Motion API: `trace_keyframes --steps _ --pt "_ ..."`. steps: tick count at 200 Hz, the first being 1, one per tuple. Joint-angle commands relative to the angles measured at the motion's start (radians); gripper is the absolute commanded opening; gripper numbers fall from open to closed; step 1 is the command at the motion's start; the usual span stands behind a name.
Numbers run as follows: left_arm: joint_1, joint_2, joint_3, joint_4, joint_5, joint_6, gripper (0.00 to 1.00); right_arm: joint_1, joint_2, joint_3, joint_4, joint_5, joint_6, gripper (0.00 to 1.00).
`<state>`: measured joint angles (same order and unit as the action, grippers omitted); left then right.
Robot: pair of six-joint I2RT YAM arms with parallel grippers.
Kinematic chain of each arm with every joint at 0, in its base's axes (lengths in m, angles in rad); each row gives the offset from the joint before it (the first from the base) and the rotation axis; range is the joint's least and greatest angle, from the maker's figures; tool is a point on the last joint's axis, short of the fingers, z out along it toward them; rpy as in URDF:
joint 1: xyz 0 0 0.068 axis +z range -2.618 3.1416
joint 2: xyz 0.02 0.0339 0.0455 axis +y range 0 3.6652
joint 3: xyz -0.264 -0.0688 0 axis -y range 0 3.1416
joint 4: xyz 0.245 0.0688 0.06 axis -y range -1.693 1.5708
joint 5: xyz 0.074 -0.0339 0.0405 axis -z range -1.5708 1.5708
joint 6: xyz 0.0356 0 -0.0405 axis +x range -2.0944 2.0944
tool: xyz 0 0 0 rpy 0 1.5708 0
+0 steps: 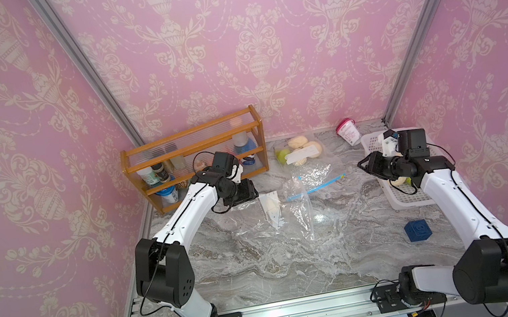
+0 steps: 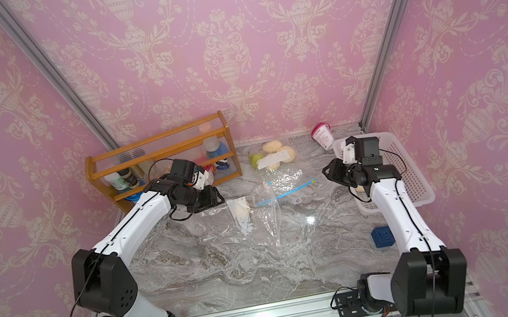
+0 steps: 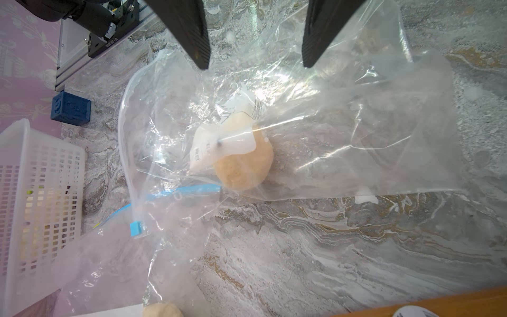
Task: Open the zip-top bag and take out the pear
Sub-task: Place the pear in the basket, then pick up the pear from the zipper food storage bag.
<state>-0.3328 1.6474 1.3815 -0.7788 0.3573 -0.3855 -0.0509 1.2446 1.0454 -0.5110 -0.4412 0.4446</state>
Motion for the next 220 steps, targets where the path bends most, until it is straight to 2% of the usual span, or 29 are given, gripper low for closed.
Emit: trace_keyframes --steps 1,25,49,90,115,132,152,210,213,216,220 --pt "0.001 -0.014 -0.033 0.020 0.015 0.010 0.58 0.121 0.008 -0.090 0.039 -0.042 0.085 0.31" --pt "0.001 -0.003 -0.042 0.087 0.058 -0.014 0.57 0.250 0.054 -0.156 0.142 -0.040 0.165 0.32" --pt "0.000 0.026 -0.047 0.145 0.117 -0.056 0.51 0.328 0.133 -0.179 0.235 -0.042 0.212 0.33" --pt "-0.039 0.111 -0.035 0.211 0.120 -0.099 0.22 0.382 0.277 -0.165 0.397 -0.019 0.332 0.32" --pt "-0.050 0.184 -0.014 0.227 0.057 -0.109 0.12 0.391 0.368 -0.134 0.482 -0.039 0.384 0.32" --pt "-0.050 0.230 0.009 0.234 0.001 -0.098 0.08 0.399 0.405 -0.119 0.519 -0.043 0.399 0.33" --pt "-0.051 0.284 0.045 0.236 -0.015 -0.097 0.05 0.412 0.437 -0.103 0.512 -0.028 0.378 0.36" --pt "-0.061 0.375 0.043 0.283 0.024 -0.112 0.02 0.444 0.496 -0.119 0.632 -0.041 0.383 0.42" --pt "-0.063 0.377 0.040 0.284 0.025 -0.112 0.02 0.447 0.496 -0.122 0.643 -0.040 0.384 0.44" --pt "-0.065 0.379 0.036 0.287 0.027 -0.112 0.02 0.448 0.496 -0.125 0.655 -0.038 0.388 0.59" --pt "-0.067 0.380 0.030 0.290 0.028 -0.112 0.01 0.450 0.498 -0.128 0.664 -0.034 0.394 0.62"
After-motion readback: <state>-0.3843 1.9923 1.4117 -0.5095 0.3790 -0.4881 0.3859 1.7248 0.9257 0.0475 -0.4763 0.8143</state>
